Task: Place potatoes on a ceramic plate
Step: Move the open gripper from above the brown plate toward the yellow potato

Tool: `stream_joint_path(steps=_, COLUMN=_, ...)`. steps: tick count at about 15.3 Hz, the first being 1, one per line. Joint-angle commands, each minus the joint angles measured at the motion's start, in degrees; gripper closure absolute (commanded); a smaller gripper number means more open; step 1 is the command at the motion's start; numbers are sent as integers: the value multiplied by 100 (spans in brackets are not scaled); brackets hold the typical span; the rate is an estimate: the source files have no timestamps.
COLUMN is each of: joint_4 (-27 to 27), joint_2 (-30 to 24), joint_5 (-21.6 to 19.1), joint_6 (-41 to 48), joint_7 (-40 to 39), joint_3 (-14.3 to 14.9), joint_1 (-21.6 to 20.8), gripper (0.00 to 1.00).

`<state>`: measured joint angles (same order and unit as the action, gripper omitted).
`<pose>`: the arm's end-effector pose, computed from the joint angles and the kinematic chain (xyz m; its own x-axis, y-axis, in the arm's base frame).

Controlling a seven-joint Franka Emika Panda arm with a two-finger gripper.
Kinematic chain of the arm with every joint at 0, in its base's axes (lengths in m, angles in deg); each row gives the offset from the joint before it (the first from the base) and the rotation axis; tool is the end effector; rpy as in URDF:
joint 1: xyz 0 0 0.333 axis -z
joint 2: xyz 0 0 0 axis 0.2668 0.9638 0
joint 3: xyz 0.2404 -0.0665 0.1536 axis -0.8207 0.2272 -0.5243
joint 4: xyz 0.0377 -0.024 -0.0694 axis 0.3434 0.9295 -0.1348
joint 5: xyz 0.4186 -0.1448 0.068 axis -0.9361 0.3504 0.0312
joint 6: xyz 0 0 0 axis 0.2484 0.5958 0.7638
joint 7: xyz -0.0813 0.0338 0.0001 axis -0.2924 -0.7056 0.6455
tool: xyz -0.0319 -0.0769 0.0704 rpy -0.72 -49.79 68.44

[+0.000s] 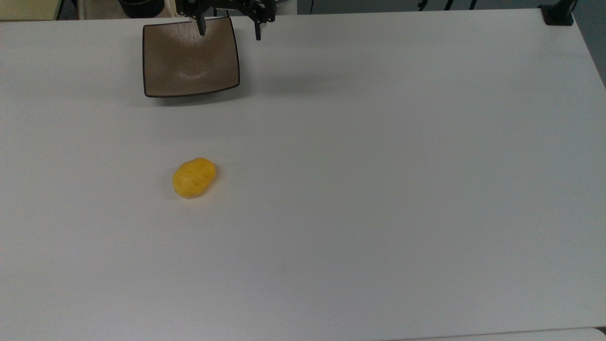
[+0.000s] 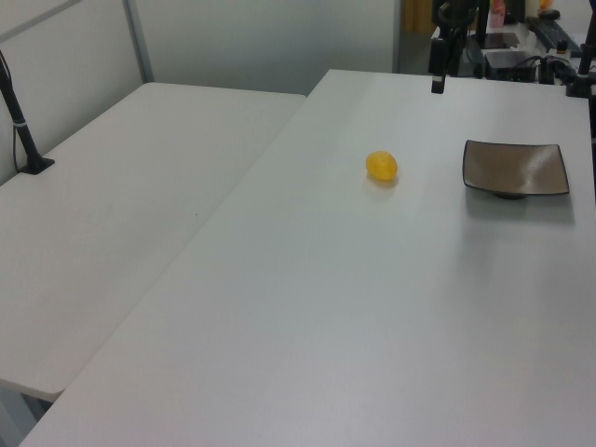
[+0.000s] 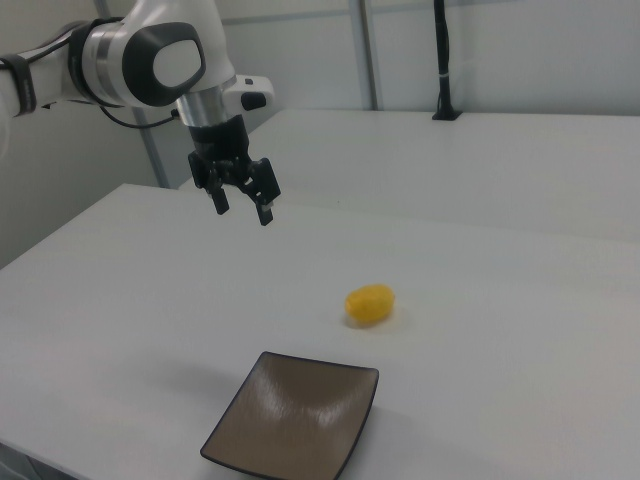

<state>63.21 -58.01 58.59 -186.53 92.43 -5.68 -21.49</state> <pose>0.6228 0.0266 0.5450 0.9994 -0.0064 0.0336 -0.0070 -0.9998 0.0160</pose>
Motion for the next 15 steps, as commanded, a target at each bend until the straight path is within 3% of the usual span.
stream_joint_path(steps=1, joint_4=313, joint_2=-116, joint_5=22, joint_6=-152, joint_7=-5, joint_3=-62, joint_1=30, gripper=0)
stream_joint_path(steps=10, joint_4=288, joint_2=-55, joint_5=13, joint_6=-248, joint_7=-94, joint_3=-53, joint_1=91, gripper=0)
stream_joint_path(steps=15, joint_4=297, joint_2=244, joint_5=4, joint_6=-1056, joint_7=1917, joint_3=-62, joint_1=127, gripper=0)
